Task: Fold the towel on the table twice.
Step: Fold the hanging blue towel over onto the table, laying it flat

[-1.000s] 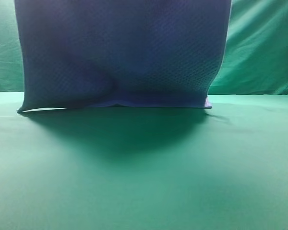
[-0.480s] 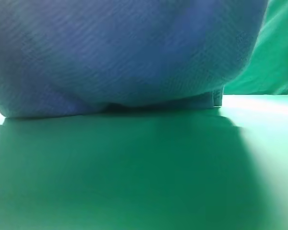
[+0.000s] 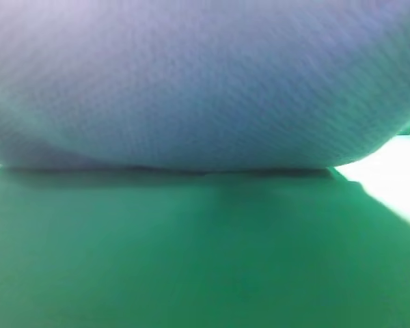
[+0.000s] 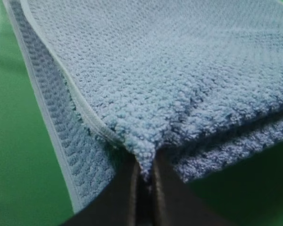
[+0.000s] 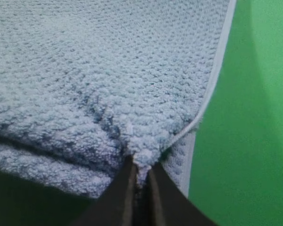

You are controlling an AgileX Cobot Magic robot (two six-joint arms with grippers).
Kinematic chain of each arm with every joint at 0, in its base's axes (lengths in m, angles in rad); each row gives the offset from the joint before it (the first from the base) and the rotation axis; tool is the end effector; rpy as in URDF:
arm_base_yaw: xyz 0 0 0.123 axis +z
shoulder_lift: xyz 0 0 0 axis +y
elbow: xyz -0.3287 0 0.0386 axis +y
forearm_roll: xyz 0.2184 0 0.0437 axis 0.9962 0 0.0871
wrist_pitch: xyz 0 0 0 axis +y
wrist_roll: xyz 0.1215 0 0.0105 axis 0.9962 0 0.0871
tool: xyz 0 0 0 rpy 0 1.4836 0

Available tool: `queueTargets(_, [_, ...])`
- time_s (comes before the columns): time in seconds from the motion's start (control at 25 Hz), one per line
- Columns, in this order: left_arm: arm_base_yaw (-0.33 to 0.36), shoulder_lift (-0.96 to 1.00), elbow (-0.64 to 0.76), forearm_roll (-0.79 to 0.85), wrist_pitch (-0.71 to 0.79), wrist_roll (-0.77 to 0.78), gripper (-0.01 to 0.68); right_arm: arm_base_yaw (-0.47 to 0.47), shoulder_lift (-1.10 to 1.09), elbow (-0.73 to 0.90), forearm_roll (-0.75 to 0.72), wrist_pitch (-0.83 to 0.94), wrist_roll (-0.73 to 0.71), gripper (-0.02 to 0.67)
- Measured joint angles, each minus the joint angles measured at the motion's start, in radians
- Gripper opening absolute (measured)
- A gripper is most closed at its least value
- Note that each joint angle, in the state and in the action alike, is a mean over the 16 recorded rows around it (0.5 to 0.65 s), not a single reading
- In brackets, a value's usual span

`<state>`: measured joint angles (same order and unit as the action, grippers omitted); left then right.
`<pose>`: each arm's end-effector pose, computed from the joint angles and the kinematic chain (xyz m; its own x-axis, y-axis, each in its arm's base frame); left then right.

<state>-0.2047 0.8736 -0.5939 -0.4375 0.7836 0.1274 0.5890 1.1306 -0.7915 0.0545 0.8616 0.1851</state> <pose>0.1006 -0.0582 0.2884 -0.8393 -0.0123 -0.5436 0.2131 0.9123 -0.3496 0.1378 0.0981 0.2960 -0.8525 -0.3066 -0.4233 -0.3932 0.9098 0.1329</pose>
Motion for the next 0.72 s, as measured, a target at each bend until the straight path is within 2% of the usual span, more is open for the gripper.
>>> queueTargets(0.36, [0.000,-0.017,0.126,-0.055,-0.041,0.001,0.000,0.030,-0.022,0.102,0.027,-0.055,0.030,0.000])
queueTargets(0.52, [0.000,0.052,0.095,-0.060,-0.086,0.002,0.000,0.007,0.021,0.086,0.020,-0.088,0.021,0.000])
queueTargets(0.72, [0.000,0.214,-0.014,-0.052,-0.153,0.002,0.000,-0.056,0.128,0.011,0.009,-0.131,-0.019,0.000])
